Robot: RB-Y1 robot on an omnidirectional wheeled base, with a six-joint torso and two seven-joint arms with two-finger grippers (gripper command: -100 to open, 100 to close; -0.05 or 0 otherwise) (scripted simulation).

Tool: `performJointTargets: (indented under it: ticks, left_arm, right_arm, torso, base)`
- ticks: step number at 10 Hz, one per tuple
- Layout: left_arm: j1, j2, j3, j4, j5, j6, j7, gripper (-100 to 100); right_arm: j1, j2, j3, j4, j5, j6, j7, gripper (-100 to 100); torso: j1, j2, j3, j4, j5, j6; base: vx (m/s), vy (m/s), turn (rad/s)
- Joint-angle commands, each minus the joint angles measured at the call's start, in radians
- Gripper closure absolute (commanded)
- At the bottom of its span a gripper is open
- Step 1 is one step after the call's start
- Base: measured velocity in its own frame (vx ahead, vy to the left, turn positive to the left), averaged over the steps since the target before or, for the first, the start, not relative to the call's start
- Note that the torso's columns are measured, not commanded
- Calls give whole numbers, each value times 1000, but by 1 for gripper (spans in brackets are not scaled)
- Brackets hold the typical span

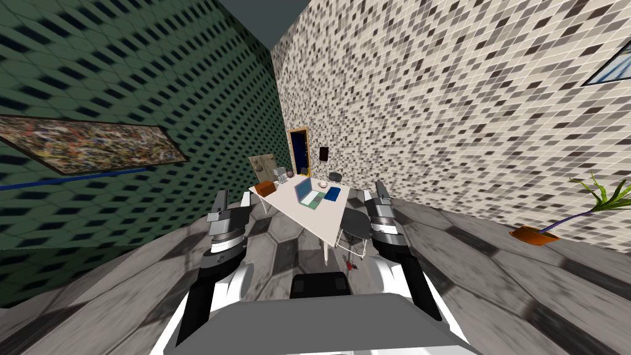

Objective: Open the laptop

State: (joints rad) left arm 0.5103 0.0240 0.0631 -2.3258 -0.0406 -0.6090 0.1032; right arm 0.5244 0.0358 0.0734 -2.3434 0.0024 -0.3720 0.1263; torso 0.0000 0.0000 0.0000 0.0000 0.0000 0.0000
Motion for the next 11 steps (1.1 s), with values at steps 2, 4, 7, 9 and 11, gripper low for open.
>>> performJointTargets:
  ticks: [2, 4, 7, 9, 11]
  left_arm:
    - [0, 0, 0, 0, 0, 0, 0, 0]
    - [0, 0, 0, 0, 0, 0, 0, 0]
    - [0, 0, 0, 0, 0, 0, 0, 0]
    - [0, 0, 0, 0, 0, 0, 0, 0]
    - [0, 0, 0, 0, 0, 0, 0, 0]
  right_arm:
    - [0, 0, 0, 0, 0, 0, 0, 0]
    - [0, 0, 0, 0, 0, 0, 0, 0]
    - [0, 0, 0, 0, 0, 0, 0, 0]
    - [0, 0, 0, 0, 0, 0, 0, 0]
    - [3, -76, -12, 6, 10, 15, 12, -100]
  torso:
    - [0, 104, -209, 105, 0, 0]
    - [0, 248, -497, 248, 0, 0]
    - [0, 470, -939, 470, 0, 0]
    - [0, 618, -1234, 617, 0, 0]
    - [1, 725, -1451, 724, 0, 0]
  base:
    - [0, 0, 0]
    - [0, 0, 0]
    - [0, 0, 0]
    - [0, 0, 0]
    - [9, 63, -21]
